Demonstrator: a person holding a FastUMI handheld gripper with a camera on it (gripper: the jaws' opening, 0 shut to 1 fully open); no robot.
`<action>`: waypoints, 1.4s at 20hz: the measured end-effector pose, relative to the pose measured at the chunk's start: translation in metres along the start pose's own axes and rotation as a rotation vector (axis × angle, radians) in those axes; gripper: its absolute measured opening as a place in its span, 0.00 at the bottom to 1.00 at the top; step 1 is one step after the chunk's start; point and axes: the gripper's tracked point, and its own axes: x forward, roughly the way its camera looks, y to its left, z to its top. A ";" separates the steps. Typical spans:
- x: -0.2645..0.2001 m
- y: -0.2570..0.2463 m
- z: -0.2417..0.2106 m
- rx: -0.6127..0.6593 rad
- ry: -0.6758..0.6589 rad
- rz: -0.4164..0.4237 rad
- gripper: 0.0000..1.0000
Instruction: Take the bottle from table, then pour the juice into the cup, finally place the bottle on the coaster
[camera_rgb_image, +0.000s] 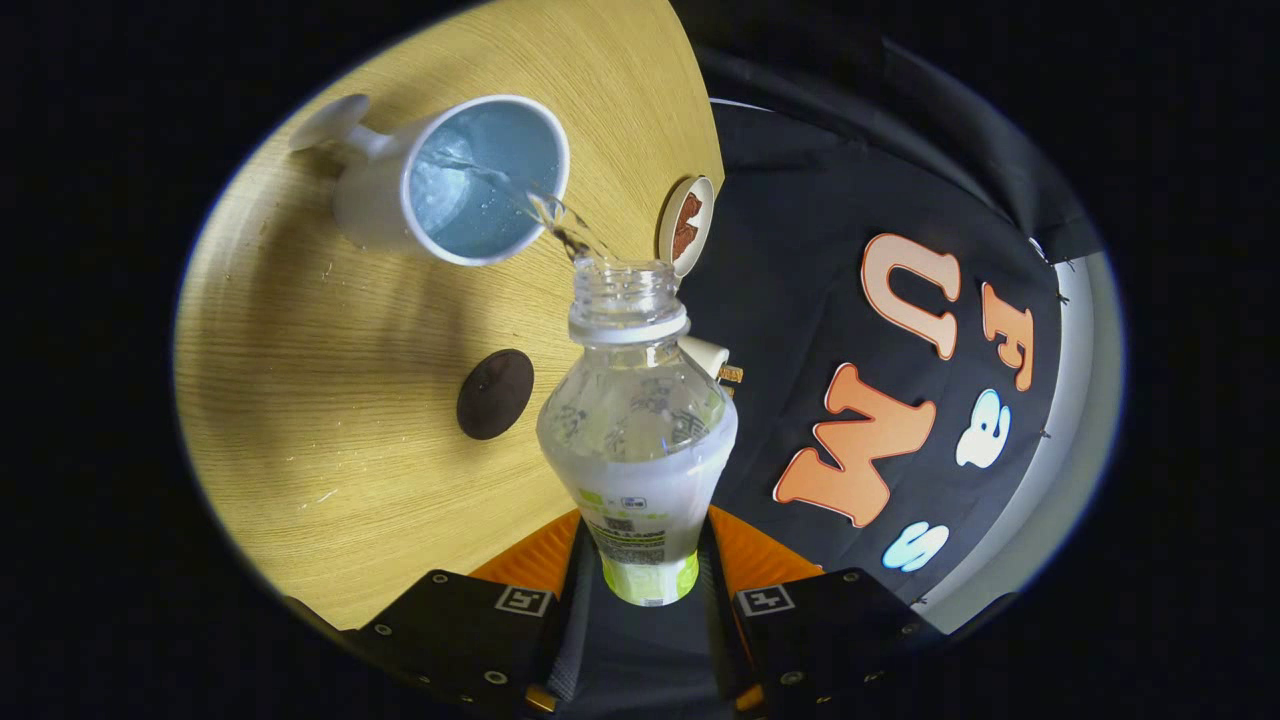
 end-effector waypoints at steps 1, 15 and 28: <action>-0.001 0.000 0.000 -0.003 -0.001 0.002 0.52; 0.000 -0.005 0.002 -0.055 -0.012 0.008 0.52; 0.000 -0.012 0.005 -0.111 -0.022 0.019 0.52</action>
